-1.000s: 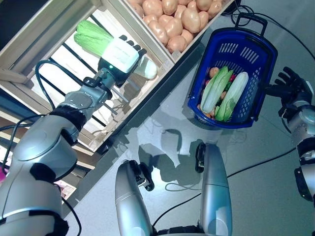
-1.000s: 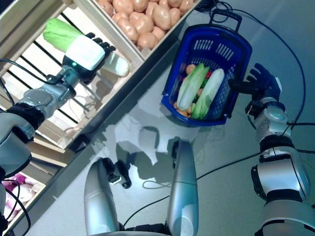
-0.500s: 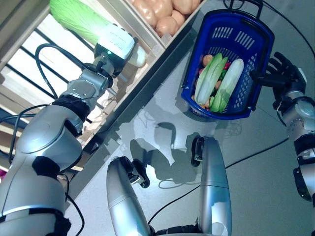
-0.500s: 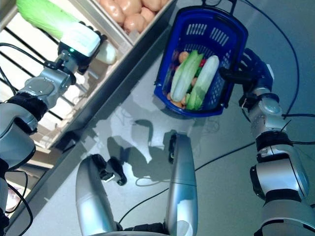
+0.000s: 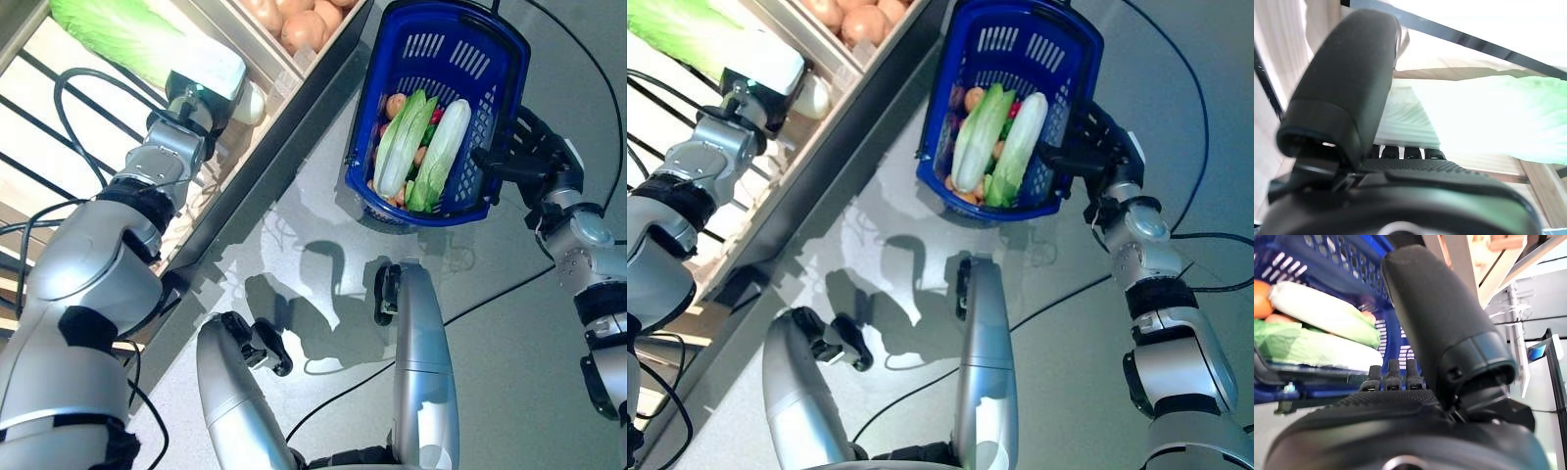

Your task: Put vegetables into the basket

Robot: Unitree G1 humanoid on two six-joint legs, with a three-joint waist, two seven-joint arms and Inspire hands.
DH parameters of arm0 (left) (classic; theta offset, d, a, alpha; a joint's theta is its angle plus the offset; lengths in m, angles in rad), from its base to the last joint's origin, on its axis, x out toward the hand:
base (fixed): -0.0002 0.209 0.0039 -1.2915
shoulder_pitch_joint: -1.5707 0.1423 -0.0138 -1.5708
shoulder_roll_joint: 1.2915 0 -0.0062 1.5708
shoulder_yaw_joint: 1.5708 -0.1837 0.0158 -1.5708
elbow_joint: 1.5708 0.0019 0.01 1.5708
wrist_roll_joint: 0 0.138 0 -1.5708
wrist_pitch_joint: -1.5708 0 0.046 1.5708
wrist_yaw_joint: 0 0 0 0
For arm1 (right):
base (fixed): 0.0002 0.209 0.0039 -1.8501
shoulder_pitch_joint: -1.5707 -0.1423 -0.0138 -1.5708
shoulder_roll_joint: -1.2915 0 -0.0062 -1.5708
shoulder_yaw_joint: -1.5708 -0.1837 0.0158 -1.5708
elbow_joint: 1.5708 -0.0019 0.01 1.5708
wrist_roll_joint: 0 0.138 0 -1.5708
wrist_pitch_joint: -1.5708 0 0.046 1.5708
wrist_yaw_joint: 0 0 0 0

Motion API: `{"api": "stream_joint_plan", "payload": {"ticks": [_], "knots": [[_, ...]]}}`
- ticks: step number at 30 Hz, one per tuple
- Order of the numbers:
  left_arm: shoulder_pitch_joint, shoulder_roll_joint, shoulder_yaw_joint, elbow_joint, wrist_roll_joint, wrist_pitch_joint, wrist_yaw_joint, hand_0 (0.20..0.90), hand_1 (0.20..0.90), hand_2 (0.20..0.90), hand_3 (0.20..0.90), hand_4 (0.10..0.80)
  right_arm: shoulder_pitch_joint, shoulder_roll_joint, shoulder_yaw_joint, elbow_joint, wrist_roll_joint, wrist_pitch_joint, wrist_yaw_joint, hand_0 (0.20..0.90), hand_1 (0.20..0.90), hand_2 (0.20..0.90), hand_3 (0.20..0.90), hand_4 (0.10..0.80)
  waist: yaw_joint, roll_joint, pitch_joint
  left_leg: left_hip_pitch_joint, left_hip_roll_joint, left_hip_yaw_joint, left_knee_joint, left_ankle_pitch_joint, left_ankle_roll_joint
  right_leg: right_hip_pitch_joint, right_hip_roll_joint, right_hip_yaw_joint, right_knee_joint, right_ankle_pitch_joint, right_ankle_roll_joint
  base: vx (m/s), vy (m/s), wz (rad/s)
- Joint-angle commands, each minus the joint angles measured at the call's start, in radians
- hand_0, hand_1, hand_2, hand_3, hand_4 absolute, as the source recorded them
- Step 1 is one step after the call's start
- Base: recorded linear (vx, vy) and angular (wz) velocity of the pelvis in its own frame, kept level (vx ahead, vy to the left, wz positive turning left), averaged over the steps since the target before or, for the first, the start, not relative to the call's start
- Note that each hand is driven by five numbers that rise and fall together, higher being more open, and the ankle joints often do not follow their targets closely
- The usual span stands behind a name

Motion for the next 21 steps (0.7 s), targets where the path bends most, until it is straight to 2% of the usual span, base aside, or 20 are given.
{"api": "stream_joint_plan", "payload": {"ticks": [1,7,14,17,21], "knots": [[-0.032,0.060,-0.005,0.086,-0.014,0.044,-0.018,0.300,0.300,0.300,0.300,0.400,0.011,0.051,-0.099,-0.086,0.064,-0.111,0.027,0.900,0.900,0.900,0.900,0.800,-0.005,-0.032,-0.052,-0.085,0.030,-0.118,-0.079,0.034,-0.089,0.089,-0.129,0.054,-0.077,0.028,0.096,0.000,0.000,0.00],[-0.007,0.071,0.019,0.084,-0.026,-0.005,0.027,0.300,0.300,0.300,0.300,0.400,0.007,0.066,-0.094,-0.106,0.063,-0.102,0.004,0.900,0.900,0.900,0.900,0.800,-0.001,-0.027,-0.073,-0.009,0.014,-0.091,-0.138,0.051,-0.084,0.168,-0.124,0.032,-0.128,0.027,0.090,0.035,0.004,0.04],[0.027,0.088,0.042,0.079,-0.070,-0.102,0.104,0.300,0.300,0.300,0.300,0.400,-0.001,0.086,-0.077,-0.107,0.065,-0.098,0.005,0.900,0.900,0.900,0.900,0.800,0.010,-0.014,-0.112,0.158,-0.010,-0.031,-0.297,0.108,-0.072,0.329,-0.101,-0.003,-0.267,0.043,0.081,0.062,0.015,0.06],[0.052,0.098,0.062,0.072,-0.119,-0.145,0.139,0.300,0.300,0.300,0.300,0.400,0.007,0.098,-0.072,-0.102,0.056,-0.099,0.009,0.900,0.900,0.900,0.900,0.800,0.018,-0.010,-0.138,0.233,-0.020,-0.011,-0.367,0.129,-0.073,0.394,-0.100,-0.019,-0.318,0.046,0.074,0.071,0.011,0.00],[0.100,0.111,0.120,0.050,-0.275,-0.192,0.160,0.300,0.300,0.300,0.300,0.400,0.022,0.110,-0.065,-0.096,0.052,-0.085,0.014,0.900,0.900,0.900,0.900,0.800,0.032,-0.006,-0.175,0.331,-0.040,0.005,-0.461,0.158,-0.069,0.481,-0.096,-0.036,-0.384,0.050,0.063,0.085,-0.007,0.05]]}}
